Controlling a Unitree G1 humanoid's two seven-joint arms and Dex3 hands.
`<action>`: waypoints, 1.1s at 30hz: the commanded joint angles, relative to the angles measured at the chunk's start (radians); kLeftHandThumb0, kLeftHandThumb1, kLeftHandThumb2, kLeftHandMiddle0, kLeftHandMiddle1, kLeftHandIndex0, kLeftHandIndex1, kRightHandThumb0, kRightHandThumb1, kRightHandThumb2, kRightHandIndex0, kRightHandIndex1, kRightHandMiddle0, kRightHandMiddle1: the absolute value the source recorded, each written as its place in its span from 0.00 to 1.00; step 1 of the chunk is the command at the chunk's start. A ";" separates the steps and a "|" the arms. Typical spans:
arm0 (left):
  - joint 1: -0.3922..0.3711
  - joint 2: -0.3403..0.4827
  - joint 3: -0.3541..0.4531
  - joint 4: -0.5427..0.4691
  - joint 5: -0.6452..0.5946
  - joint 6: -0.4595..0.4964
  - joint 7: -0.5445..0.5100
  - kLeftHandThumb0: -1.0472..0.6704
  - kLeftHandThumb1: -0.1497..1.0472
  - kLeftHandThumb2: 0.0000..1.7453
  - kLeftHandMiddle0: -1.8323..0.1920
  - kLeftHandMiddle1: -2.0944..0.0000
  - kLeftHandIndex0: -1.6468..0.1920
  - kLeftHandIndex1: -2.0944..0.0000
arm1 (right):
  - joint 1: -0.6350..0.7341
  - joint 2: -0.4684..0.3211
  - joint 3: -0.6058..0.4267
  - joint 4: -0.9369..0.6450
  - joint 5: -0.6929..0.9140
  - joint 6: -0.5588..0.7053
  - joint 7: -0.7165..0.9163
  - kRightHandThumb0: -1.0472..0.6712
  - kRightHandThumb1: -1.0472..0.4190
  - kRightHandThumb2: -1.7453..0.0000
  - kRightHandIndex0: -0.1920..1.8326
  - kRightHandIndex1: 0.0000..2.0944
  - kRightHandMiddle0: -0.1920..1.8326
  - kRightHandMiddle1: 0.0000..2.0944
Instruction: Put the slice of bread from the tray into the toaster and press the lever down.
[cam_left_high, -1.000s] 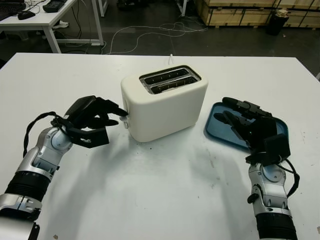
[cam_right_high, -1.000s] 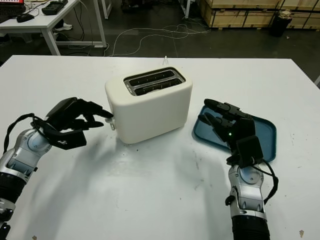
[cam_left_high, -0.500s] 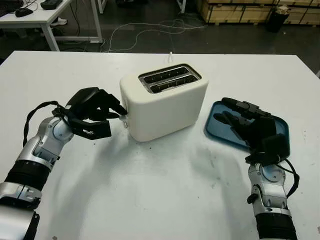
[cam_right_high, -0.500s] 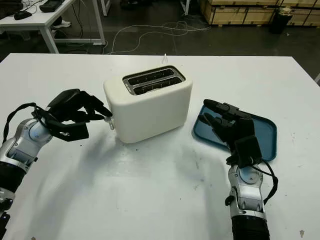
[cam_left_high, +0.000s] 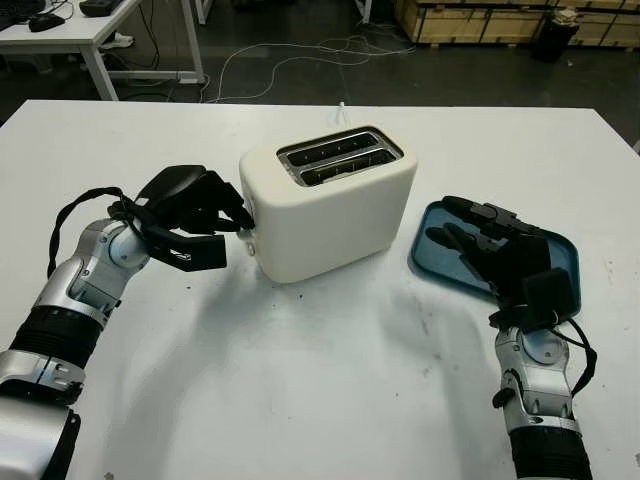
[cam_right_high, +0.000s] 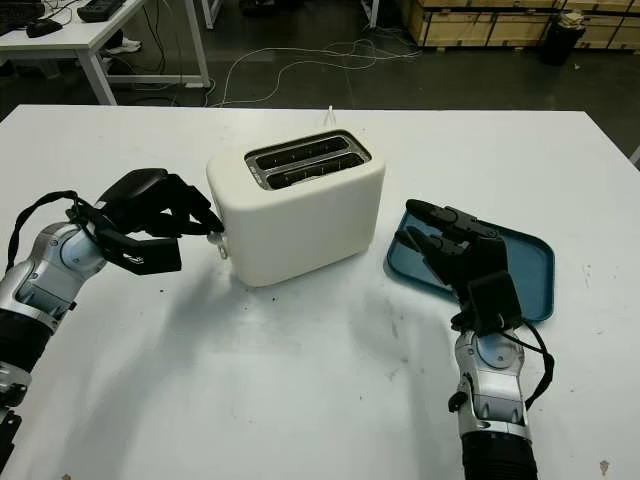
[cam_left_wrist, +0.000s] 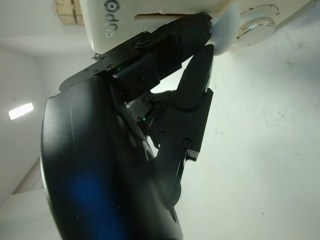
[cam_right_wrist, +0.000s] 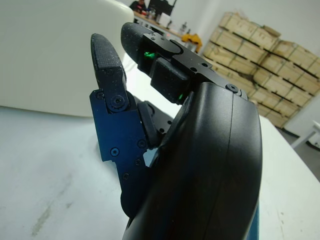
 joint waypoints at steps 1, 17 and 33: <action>0.041 -0.143 -0.090 0.031 0.038 0.009 0.027 0.46 0.89 0.04 0.46 0.55 0.25 1.00 | 0.004 0.007 -0.008 -0.012 0.020 0.000 0.000 0.33 0.09 1.00 0.68 0.00 0.60 0.00; 0.070 -0.463 -0.232 0.446 0.119 0.048 0.282 0.48 0.89 0.10 0.50 0.59 0.30 1.00 | 0.006 -0.002 -0.011 -0.014 0.016 0.005 0.003 0.32 0.10 1.00 0.68 0.00 0.60 0.00; 0.087 -0.368 -0.192 0.349 0.079 0.001 0.269 0.47 0.89 0.11 0.50 0.65 0.32 0.98 | 0.003 0.002 -0.011 -0.013 0.025 0.002 0.008 0.32 0.10 1.00 0.68 0.00 0.61 0.00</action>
